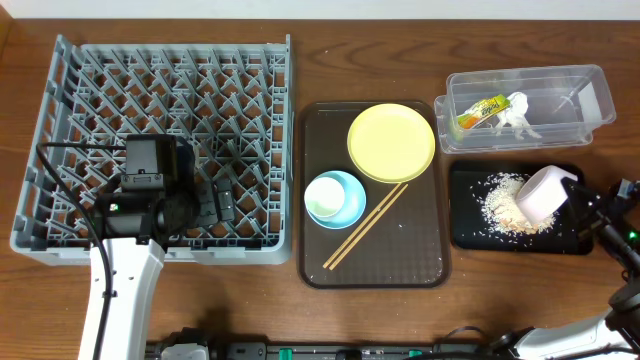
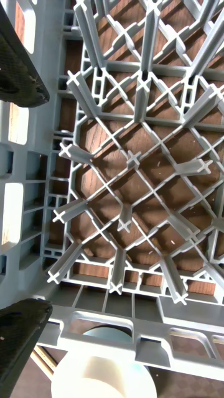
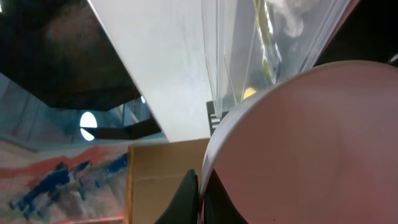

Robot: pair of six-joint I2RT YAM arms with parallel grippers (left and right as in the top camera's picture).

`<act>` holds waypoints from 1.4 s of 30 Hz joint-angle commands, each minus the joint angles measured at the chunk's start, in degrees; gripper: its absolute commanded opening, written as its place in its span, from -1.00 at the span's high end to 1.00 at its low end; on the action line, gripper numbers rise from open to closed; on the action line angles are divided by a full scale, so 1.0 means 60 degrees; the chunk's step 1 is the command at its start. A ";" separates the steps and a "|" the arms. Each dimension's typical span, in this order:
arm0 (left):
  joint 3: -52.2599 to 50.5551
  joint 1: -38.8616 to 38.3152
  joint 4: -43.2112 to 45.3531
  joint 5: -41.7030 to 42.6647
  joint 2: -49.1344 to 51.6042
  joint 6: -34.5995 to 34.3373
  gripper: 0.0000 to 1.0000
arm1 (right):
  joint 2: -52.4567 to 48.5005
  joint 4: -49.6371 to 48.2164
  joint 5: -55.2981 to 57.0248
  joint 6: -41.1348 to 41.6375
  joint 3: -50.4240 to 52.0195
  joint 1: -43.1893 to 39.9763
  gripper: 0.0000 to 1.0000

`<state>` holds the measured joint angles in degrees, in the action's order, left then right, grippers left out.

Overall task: Sort waste into correct bins and load items into the dishwasher rack
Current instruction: 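Tip the pink bowl over the black tray to dump the rice, then place the emptied pink bowl onto the yellow plate with the right gripper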

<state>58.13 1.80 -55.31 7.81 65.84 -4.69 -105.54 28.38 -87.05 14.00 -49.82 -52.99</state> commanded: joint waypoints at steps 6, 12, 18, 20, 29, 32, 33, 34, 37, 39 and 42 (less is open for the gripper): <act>0.0197 -0.0029 -0.0025 0.0095 0.0004 -0.0084 -1.00 | 0.0182 0.0168 -0.0397 0.0036 -0.0157 0.1657 0.98; 0.0197 -0.0029 -0.0025 0.0095 0.0004 -0.0084 -1.00 | 0.1588 -0.0259 -0.0393 -0.0270 -0.0204 0.2805 0.97; 0.0197 -0.0029 -0.0018 0.0095 0.0004 -0.0084 -1.00 | 0.3515 -0.1479 0.0586 -0.0084 -0.0226 0.4328 0.98; 0.0197 -0.0029 -0.0018 0.0095 0.0004 -0.0084 -0.99 | 0.4029 -0.1763 0.1555 -0.0087 -0.0226 0.5060 0.98; 0.0197 -0.0029 -0.0022 0.0095 0.0004 -0.0084 -1.00 | 0.4401 -0.2565 0.7406 -0.1326 -0.0226 0.9074 0.98; 0.0197 -0.0029 -0.0018 0.0095 0.0004 -0.0084 -0.99 | 0.4131 -0.2674 1.0316 -0.1679 -0.0226 1.0415 0.98; 0.0197 -0.0029 -0.0018 0.0095 0.0004 -0.0084 -1.00 | 0.4018 -0.2747 1.1129 -0.1818 -0.0226 1.0823 0.98; 0.0197 -0.0029 -0.0018 0.0095 0.0004 -0.0084 -1.00 | 0.3883 -0.2852 1.1715 -0.1993 -0.0226 1.1165 0.98; 0.0197 -0.0029 -0.0018 0.0095 0.0004 -0.0084 -1.00 | 0.3330 -0.3370 1.2575 -0.2310 -0.0226 1.1905 0.98; 0.0197 -0.0029 -0.0018 0.0098 0.0004 -0.0084 -0.99 | 0.2852 -0.3796 1.2764 -0.2328 -0.0226 1.2265 0.98; 0.0197 -0.0029 -0.0022 0.0098 0.0004 -0.0084 -1.00 | 0.2175 -0.4368 1.2786 -0.2310 -0.0226 1.2411 0.98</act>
<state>58.13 1.80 -55.29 7.81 65.84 -4.67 -89.58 3.60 -16.25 2.13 -50.52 20.58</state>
